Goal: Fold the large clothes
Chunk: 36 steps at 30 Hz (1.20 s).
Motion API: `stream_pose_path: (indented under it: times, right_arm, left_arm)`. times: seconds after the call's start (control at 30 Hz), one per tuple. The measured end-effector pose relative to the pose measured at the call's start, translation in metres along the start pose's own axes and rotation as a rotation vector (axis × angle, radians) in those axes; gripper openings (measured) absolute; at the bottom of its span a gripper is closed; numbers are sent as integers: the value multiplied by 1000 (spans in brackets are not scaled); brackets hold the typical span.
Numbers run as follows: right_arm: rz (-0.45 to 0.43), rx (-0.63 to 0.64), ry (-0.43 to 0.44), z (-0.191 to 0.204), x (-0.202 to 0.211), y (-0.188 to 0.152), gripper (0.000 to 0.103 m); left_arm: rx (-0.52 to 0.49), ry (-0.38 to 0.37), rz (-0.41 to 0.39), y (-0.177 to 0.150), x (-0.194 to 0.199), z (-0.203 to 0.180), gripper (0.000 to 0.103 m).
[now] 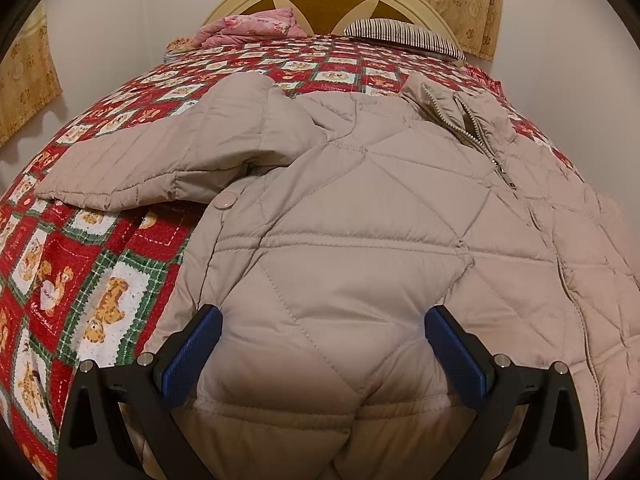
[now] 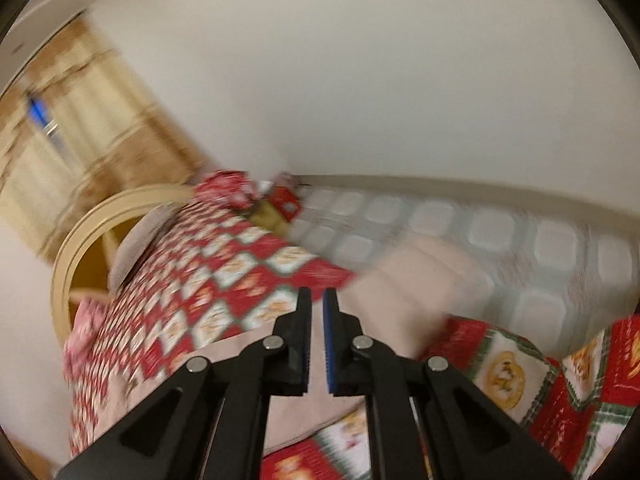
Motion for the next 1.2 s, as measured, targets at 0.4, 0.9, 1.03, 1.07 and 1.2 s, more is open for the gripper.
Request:
stream_pose_path:
  times: [0.4,0.9,1.03,1.07,1.2]
  right_arm:
    - [32,11,127,51,25,-19,101]
    - [215,-435,31,-122,-85,-30,85]
    - [200,-451,-15,-134,-107,-14,85]
    - [209,-446,-19,-137,-112,-11,85]
    - [244,-452,-17,-148,-126,-8,18]
  left_arm:
    - [31,-75,-17,-1,4,6,102]
    - [4,-14,0,1,-1,1,102]
    - [-1,-1,2,1,-2,0,102]
    - [-2,2,3,1,-3,0,102]
    - [-6,13,4,1,-4,-2,102]
Point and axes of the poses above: each gripper's, at about its wrist camera, not at the fingertips, and x roughly against the way its jaws point, z to its left, y to its top, the point moved 4 cm from there along -x, roughly the way its jaws point, and after that the axes turned 12 degrees about z, right-handed, at the moved point
